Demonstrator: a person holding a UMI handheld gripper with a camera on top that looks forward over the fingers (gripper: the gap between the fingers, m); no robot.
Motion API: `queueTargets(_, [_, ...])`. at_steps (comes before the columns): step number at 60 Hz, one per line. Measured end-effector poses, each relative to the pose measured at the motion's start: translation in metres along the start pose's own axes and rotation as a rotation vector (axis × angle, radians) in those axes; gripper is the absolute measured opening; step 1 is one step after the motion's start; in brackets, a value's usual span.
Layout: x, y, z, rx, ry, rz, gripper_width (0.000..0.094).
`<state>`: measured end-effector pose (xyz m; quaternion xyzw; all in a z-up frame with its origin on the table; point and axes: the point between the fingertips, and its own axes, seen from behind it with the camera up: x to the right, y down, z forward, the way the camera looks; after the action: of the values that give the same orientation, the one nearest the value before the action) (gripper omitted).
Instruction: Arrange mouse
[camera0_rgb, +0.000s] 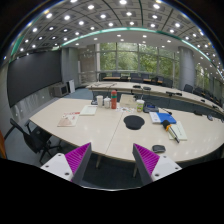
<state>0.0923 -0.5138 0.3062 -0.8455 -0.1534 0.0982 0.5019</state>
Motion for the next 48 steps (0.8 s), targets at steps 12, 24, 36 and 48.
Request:
queueTargets(12, [0.047, 0.038, 0.007, -0.027, 0.043, 0.050, 0.0846])
queueTargets(24, [0.110, 0.095, 0.037, -0.076, 0.126, 0.118, 0.0849])
queueTargets(36, [0.183, 0.148, 0.088, -0.088, 0.222, 0.153, 0.0852])
queueTargets(48, [0.249, 0.170, 0.183, -0.088, 0.281, 0.148, 0.0852])
